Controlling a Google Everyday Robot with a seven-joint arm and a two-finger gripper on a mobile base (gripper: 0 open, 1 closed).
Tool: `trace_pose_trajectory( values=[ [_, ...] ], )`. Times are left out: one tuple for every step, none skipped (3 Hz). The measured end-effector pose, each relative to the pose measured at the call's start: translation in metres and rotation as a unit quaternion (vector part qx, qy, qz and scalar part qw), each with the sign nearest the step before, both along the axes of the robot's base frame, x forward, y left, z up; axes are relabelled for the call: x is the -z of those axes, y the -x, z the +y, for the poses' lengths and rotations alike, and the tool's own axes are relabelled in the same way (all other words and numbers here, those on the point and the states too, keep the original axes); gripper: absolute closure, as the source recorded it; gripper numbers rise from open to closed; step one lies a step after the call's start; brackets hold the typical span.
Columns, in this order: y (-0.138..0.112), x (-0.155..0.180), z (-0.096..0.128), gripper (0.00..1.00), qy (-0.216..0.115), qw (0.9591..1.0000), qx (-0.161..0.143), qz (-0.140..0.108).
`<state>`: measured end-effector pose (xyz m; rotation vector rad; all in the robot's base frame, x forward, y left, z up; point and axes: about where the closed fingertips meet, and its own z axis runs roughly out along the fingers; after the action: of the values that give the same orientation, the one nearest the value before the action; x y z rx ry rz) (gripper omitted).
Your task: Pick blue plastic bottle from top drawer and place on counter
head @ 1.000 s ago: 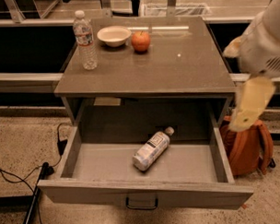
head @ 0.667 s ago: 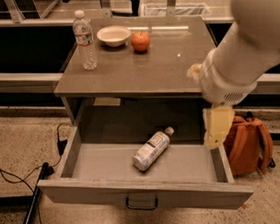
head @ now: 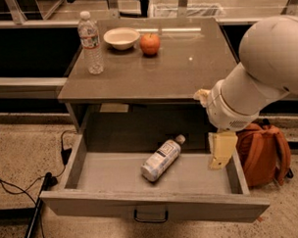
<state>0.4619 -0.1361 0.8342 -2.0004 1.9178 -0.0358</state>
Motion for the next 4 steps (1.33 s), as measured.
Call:
trace_pose_trajectory(
  values=[
    [-0.011, 0.022, 0.005, 0.00, 0.043, 0.9970, -0.062, 0.020],
    [-0.023, 0.075, 0.020, 0.00, 0.110, 0.9770, -0.179, 0.039],
    [-0.030, 0.123, 0.030, 0.00, 0.162, 0.9472, -0.273, 0.043],
    [-0.043, 0.164, 0.042, 0.00, 0.182, 0.9213, -0.341, 0.038]
  ],
)
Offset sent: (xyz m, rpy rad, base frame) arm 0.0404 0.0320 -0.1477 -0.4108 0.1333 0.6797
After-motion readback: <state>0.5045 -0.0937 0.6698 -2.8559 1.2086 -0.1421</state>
